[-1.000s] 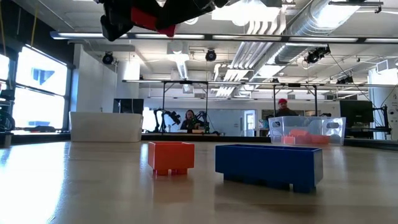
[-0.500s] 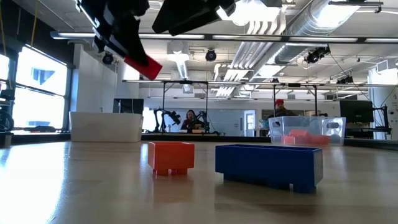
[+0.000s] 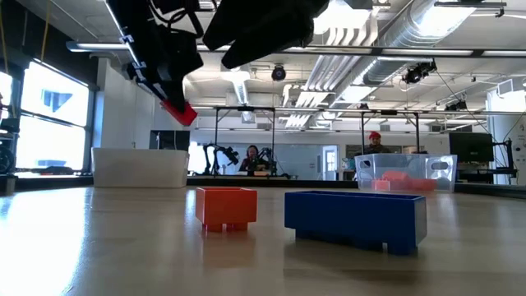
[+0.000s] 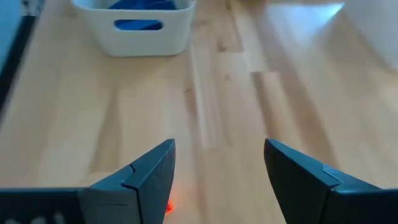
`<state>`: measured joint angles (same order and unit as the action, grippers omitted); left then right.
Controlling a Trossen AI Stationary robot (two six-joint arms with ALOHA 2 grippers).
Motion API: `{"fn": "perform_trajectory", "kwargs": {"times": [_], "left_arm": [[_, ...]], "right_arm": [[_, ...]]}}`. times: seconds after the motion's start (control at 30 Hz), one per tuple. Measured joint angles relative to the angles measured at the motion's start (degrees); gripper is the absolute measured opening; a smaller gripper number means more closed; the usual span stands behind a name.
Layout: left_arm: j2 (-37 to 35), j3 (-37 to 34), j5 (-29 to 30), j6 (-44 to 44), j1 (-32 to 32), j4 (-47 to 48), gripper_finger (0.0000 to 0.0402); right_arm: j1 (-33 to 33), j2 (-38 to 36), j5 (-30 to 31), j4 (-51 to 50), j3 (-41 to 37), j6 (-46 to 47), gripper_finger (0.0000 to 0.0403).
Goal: Sort & place blocks by color
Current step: Put the red game piece into the white bin
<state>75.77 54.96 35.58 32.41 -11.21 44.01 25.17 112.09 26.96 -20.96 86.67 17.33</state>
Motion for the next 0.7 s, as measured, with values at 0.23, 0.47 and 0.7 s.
{"fn": "perform_trajectory", "kwargs": {"times": [0.23, 0.47, 0.7], "left_arm": [[0.0, 0.0, -0.8, -3.7, -8.6, 0.0, 0.0076], [0.0, 0.0, -4.8, -4.8, -18.0, 1.9, 0.0076], [0.0, 0.0, -7.4, -6.1, -25.4, 3.4, 0.0076]], "right_arm": [[0.0, 0.0, -3.9, -1.9, 0.0, 3.9, 0.0232], [0.0, 0.0, -4.1, -3.3, 0.0, 5.4, 0.0232], [0.0, 0.0, -8.6, -4.0, 0.0, 8.9, 0.0232]]}}
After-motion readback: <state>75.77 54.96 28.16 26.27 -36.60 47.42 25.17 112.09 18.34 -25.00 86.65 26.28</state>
